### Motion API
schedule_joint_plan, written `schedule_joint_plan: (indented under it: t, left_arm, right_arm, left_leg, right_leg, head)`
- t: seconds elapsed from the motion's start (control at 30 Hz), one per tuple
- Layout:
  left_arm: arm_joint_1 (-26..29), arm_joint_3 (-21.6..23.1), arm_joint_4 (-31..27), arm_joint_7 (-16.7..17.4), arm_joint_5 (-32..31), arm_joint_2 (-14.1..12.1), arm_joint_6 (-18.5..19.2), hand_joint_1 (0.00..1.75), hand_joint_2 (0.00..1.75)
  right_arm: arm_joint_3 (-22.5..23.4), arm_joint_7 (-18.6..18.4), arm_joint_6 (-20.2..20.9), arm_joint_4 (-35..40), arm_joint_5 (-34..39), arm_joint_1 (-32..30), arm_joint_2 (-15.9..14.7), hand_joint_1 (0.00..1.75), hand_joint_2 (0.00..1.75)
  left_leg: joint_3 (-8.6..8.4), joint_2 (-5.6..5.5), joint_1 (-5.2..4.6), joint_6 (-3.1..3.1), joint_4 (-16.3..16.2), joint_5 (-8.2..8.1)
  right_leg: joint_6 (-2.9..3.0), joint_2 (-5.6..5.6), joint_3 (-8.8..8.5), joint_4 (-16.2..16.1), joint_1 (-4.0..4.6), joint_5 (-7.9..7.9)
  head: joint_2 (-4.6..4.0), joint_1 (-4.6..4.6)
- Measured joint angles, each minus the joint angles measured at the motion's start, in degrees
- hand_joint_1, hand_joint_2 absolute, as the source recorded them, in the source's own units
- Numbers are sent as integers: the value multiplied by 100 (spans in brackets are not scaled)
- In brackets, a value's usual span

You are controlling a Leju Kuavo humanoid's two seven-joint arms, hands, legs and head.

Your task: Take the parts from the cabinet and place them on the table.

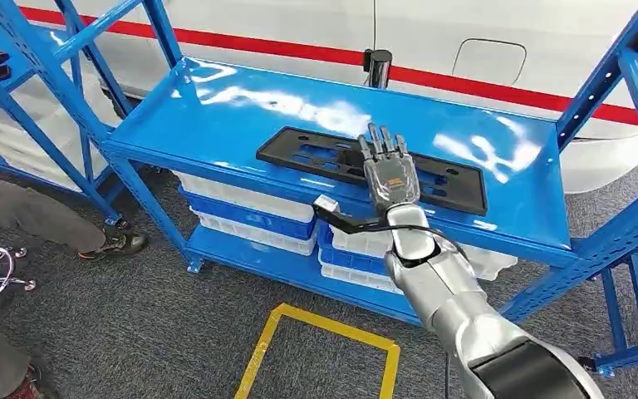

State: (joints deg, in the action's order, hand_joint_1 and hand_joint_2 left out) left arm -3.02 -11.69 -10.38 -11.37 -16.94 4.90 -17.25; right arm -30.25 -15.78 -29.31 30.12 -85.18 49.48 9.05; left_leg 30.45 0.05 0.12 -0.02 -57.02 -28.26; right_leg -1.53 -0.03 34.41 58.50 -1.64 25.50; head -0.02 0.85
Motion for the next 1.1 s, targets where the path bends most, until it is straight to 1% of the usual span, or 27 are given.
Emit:
schedule_joint_plan:
  t: [0.3, 0.8, 0.83, 1.1]
  left_arm:
    - [-3, 0, 0, 35, -39, 9, 17, 0, 0]
    - [-4, -7, 0, 28, -31, 11, -4, 0, 0]
    - [-4, -9, 0, 28, -31, 11, -7, 0, 0]
    - [-2, -13, 0, 28, -48, 11, 0, 0, 0]
  right_arm:
    - [15, 116, 76, -203, 2, 196, 109, 0, 175]
    - [72, 140, 133, -419, 0, 350, 179, 0, 175]
    - [85, 140, 133, -446, 0, 369, 181, 175, 175]
    - [199, 201, 81, -668, 0, 375, 133, 175, 175]
  left_leg:
    - [-1, -1, 0, 0, 0, 0]
    - [-1, 0, 0, 0, 0, 0]
    - [-2, 0, 0, 0, 0, 0]
    - [-1, 0, 0, 0, -1, 0]
  right_leg:
    - [0, 0, 0, 0, 0, 0]
    - [0, 0, 0, 0, 0, 0]
    - [0, 0, 0, 0, 0, 0]
    - [0, 0, 1, 0, 0, 0]
  head:
    - [0, 0]
    - [0, 0]
    - [0, 0]
    - [0, 0]
